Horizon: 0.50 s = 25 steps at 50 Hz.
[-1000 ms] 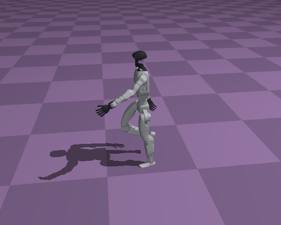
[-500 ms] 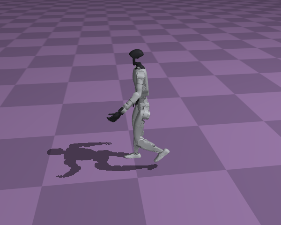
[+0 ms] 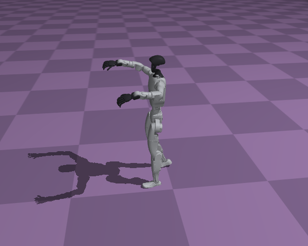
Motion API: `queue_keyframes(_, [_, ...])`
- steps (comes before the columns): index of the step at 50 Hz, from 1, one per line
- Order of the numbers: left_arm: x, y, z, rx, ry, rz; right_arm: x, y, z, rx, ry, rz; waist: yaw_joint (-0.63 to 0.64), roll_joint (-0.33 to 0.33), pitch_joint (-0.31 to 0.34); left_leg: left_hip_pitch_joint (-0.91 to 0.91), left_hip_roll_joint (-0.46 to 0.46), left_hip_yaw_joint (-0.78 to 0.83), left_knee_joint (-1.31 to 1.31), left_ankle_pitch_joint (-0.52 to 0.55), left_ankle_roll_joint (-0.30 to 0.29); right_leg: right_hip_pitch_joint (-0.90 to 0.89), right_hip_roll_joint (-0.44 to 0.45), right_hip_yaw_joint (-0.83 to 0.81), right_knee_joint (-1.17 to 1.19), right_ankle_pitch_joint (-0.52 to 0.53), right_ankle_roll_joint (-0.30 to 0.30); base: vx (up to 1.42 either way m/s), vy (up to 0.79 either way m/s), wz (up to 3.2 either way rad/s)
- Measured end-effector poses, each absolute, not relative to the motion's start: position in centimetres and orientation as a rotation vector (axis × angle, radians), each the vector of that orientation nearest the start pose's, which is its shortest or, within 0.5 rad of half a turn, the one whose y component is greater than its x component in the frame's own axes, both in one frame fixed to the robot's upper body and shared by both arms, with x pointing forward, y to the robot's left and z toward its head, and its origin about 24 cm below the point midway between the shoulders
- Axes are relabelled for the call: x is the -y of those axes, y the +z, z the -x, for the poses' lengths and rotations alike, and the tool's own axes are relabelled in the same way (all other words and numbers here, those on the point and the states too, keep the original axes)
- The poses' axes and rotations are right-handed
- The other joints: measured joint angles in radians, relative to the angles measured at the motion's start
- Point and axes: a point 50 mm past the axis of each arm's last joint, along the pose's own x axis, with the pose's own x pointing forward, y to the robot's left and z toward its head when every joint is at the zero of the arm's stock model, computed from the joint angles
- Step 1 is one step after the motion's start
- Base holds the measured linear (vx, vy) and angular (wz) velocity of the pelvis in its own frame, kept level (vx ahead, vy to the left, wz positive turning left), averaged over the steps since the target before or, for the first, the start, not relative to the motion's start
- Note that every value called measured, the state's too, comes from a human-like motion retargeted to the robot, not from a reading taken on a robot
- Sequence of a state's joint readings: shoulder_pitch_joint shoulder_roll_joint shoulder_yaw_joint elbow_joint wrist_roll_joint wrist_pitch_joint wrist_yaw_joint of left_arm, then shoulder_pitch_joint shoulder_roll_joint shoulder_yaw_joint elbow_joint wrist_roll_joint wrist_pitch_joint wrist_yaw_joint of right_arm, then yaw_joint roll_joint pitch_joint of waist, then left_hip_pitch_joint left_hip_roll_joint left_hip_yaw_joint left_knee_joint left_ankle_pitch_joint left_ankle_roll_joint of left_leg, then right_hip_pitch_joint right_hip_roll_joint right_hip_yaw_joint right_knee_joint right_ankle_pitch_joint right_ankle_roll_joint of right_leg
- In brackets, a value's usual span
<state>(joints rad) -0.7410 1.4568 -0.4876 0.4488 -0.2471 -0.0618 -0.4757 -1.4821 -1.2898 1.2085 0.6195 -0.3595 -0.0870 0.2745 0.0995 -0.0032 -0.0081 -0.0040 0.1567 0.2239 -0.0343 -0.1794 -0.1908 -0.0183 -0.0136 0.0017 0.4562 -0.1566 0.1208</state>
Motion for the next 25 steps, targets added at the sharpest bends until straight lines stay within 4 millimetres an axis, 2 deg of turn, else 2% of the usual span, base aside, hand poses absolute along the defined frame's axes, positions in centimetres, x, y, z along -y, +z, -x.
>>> queue_keyframes(2, [-35.0, 28.5, -29.9, -0.17, -0.168, -1.272, 30.2, 33.4, -34.7, -0.133, 0.007, 2.019, -0.018, 0.015, -0.015, -0.005, 0.004, -0.004, 0.007, -0.012, 0.003, -0.086, -0.013, 0.002, 0.115, -0.014, 0.017, 0.28, 0.11, 0.11])
queue_keyframes(5, [-34.1, 30.4, -30.0, -0.133, -0.168, -1.3, 30.9, 34.6, -34.0, -0.149, -0.032, 2.007, -0.048, 0.03, -0.017, 0.002, -0.006, -0.015, 0.018, -0.029, 0.014, -0.13, -0.083, -0.057, 0.098, -0.047, 0.004, 0.27, 0.06, 0.2])
queue_keyframes(8, [-33.1, 31.9, -30.2, -0.068, -0.167, -1.295, 31.6, 35.5, -33.3, -0.149, -0.081, 1.982, -0.079, 0.017, -0.006, 0.017, -0.045, -0.03, 0.03, -0.05, 0.032, -0.073, -0.168, -0.147, -0.15, -0.005, 0.002, 0.26, -0.02, 0.32])
queue_keyframes(10, [-32.4, 33.0, -30.3, -0.003, -0.159, -1.296, 32.2, 35.9, -32.9, -0.15, -0.115, 1.969, -0.095, -0.01, 0.003, 0.028, -0.083, -0.038, 0.032, -0.066, 0.045, -0.028, -0.211, -0.178, -0.322, 0.063, 0.042, 0.25, -0.1, 0.25])
queue_keyframes(13, [-31.4, 34.4, -30.5, 0.071, -0.156, -1.307, 33.1, 36.2, -32.1, -0.159, -0.142, 1.947, -0.086, -0.048, 0.002, 0.039, -0.116, -0.029, 0.035, -0.087, 0.058, -0.011, -0.24, -0.17, -0.42, 0.109, 0.101, 0.22, -0.12, -0.1])
queue_keyframes(18, [-30.6, 35.5, -30.5, 0.114, -0.174, -1.28, 33.8, 35.8, -31.1, -0.165, -0.129, 1.917, -0.058, -0.076, -0.015, 0.047, -0.117, 0.002, 0.044, -0.1, 0.072, 0.011, -0.235, -0.152, -0.464, 0.095, 0.118, 0.18, -0.12, -0.32])
queue_keyframes(25, [-30.5, 35.7, -30.1, 0.1, -0.209, -1.261, 33.2, 35.8, -30.3, -0.106, -0.094, 1.897, -0.077, -0.092, -0.029, 0.049, -0.1, 0.015, 0.05, -0.107, 0.074, 0.02, -0.218, -0.154, -0.483, 0.078, 0.14, 0.11, -0.1, -0.07])
